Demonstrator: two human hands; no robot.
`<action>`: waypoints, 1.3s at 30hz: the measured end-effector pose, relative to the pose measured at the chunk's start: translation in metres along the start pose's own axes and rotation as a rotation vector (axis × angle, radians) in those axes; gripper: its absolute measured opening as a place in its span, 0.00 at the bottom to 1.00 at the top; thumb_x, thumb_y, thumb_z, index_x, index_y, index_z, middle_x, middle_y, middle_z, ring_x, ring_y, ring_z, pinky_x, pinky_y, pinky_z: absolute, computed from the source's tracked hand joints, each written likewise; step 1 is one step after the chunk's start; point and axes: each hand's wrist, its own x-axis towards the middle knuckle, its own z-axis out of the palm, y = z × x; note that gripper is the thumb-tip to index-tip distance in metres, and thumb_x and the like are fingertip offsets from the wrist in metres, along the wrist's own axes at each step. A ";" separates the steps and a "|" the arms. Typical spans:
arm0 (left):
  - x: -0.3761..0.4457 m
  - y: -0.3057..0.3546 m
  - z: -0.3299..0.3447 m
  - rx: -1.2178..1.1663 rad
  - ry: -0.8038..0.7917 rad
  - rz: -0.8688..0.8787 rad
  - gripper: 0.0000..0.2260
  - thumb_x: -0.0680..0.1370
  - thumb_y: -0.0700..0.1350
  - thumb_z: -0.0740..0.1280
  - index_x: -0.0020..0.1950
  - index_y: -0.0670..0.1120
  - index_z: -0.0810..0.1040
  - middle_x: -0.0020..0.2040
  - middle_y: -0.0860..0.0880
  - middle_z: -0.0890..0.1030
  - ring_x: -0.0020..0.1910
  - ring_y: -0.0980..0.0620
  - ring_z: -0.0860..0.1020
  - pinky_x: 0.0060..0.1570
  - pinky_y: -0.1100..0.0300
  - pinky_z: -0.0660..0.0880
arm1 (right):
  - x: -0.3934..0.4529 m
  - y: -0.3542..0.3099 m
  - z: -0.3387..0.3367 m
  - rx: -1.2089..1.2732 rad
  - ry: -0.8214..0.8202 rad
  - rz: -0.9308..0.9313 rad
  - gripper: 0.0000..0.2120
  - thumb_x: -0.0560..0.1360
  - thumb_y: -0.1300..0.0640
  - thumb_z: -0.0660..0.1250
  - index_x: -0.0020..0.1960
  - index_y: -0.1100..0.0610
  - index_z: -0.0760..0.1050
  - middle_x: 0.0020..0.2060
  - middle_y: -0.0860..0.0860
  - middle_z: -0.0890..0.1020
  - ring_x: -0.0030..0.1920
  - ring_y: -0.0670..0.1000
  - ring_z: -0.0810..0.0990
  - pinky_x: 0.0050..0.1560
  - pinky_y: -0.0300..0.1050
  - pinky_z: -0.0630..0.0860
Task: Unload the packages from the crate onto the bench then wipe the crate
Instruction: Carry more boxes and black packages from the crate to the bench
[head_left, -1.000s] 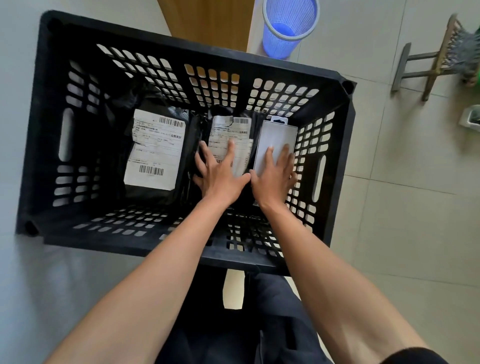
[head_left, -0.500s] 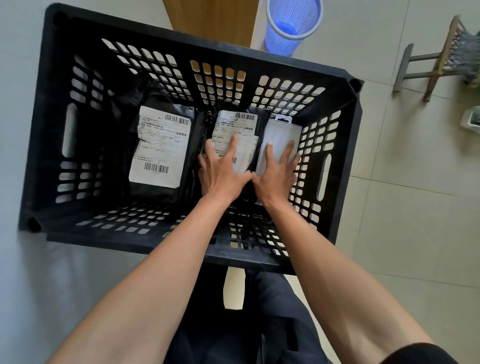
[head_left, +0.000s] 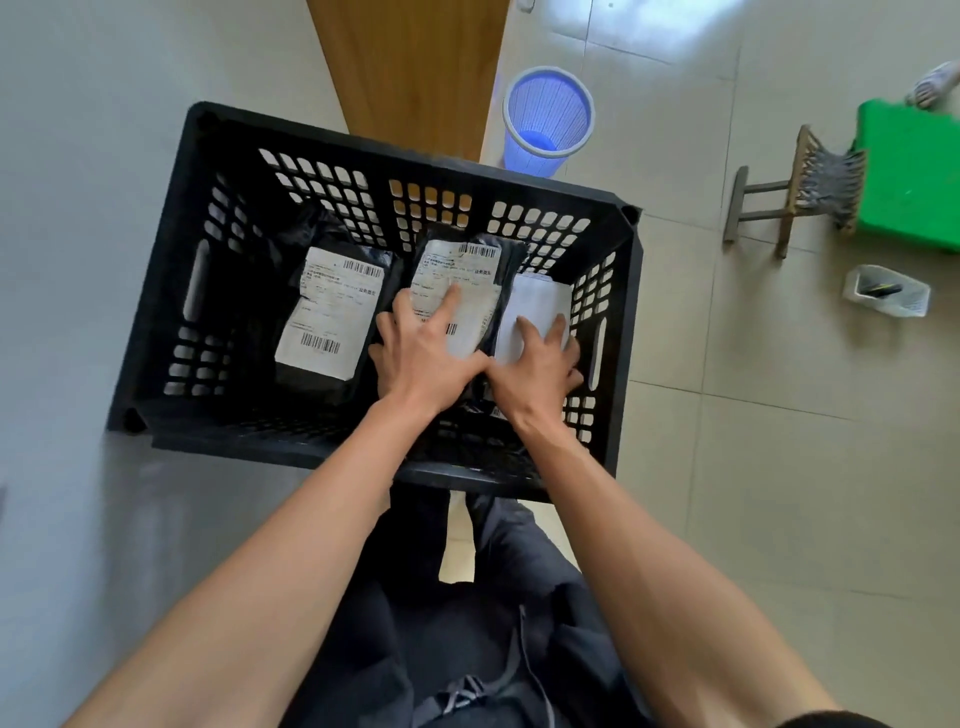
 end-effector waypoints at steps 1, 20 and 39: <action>-0.005 -0.001 -0.005 0.010 0.031 0.013 0.43 0.68 0.70 0.69 0.80 0.64 0.58 0.75 0.43 0.59 0.68 0.38 0.63 0.61 0.38 0.69 | -0.006 -0.003 -0.004 -0.007 0.018 -0.021 0.34 0.71 0.34 0.68 0.73 0.45 0.67 0.80 0.58 0.55 0.77 0.64 0.53 0.70 0.70 0.59; -0.092 -0.001 -0.053 -0.057 0.446 -0.105 0.40 0.68 0.64 0.73 0.78 0.62 0.63 0.73 0.43 0.62 0.64 0.37 0.65 0.59 0.36 0.69 | -0.065 -0.012 -0.078 0.026 0.077 -0.432 0.32 0.71 0.43 0.72 0.72 0.45 0.70 0.80 0.52 0.58 0.78 0.62 0.52 0.71 0.67 0.62; -0.326 -0.033 -0.062 -0.033 0.828 -0.530 0.42 0.66 0.71 0.63 0.79 0.60 0.65 0.75 0.42 0.63 0.65 0.35 0.66 0.60 0.36 0.72 | -0.203 -0.032 -0.113 0.052 -0.069 -1.054 0.31 0.69 0.43 0.70 0.72 0.42 0.71 0.80 0.48 0.59 0.79 0.58 0.51 0.73 0.64 0.57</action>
